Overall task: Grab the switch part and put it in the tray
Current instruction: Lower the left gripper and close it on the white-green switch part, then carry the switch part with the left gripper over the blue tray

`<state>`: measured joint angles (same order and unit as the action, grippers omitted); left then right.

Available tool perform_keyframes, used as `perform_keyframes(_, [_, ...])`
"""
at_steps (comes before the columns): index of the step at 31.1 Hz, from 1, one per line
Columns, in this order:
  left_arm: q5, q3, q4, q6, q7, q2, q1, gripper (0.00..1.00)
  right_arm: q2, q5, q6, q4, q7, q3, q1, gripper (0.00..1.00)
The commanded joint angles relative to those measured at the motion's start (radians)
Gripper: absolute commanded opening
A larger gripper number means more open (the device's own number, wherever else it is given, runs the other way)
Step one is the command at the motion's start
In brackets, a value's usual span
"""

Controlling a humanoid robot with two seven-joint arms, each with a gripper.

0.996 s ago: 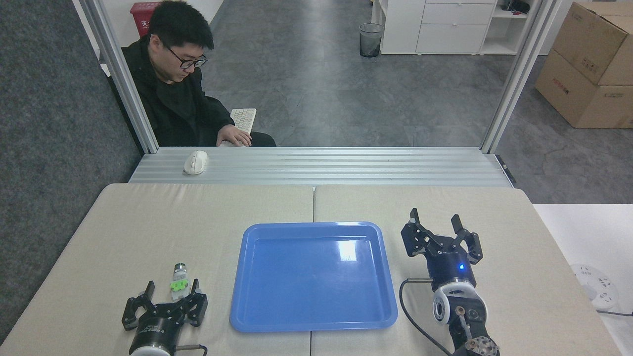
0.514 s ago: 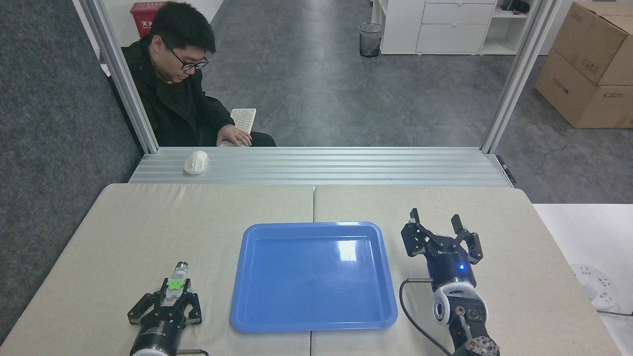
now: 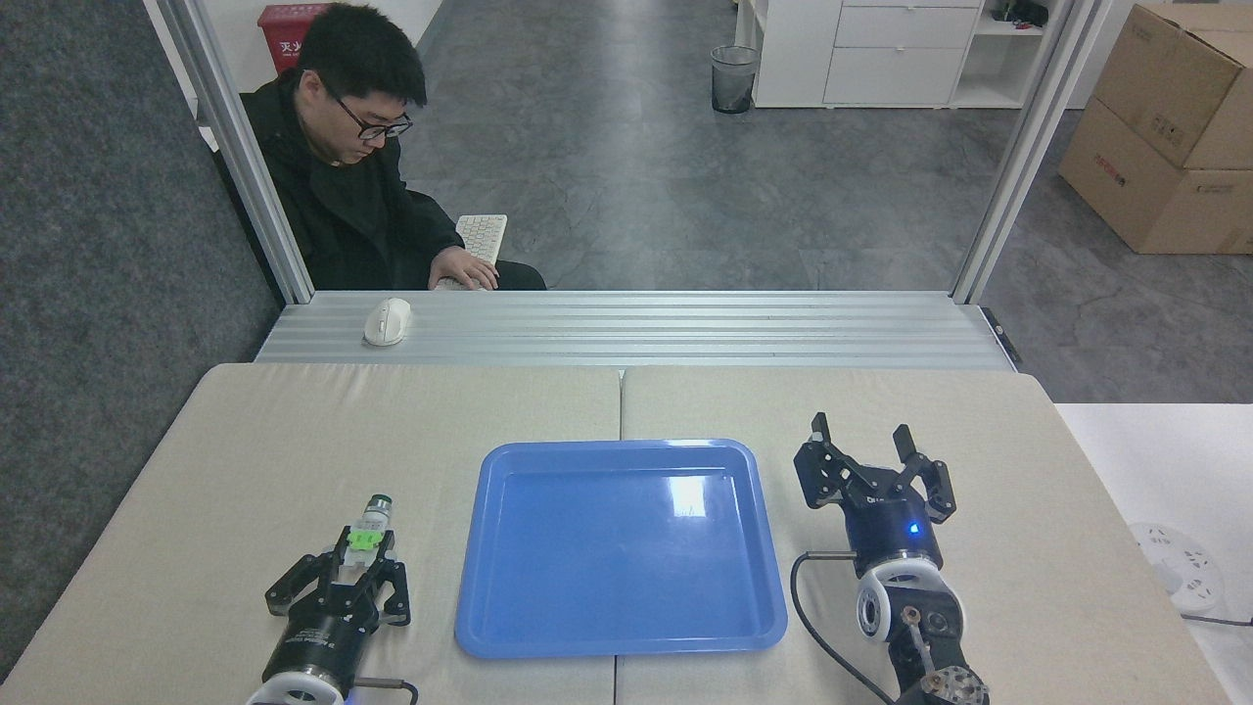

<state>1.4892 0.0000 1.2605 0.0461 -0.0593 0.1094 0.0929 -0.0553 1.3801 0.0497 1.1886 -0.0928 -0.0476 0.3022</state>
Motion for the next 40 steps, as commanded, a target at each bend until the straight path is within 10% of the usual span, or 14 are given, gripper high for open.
perform_keyframes(1, [-0.004,-0.023,0.243,0.047,0.039,-0.011,0.065,0.0,0.0,0.001,0.001,-0.001,0.001,0.0,0.0,1.0])
perform_keyframes(20, [0.042,-0.357,0.053,0.054,0.239,-0.08,0.169,0.0,0.0,0.001,0.001,-0.003,0.001,0.0,0.002,1.0])
perform_keyframes(40, [0.131,-0.423,-0.058,0.044,0.298,-0.094,0.169,0.01,0.0,0.001,0.001,-0.004,0.001,0.0,0.002,1.0])
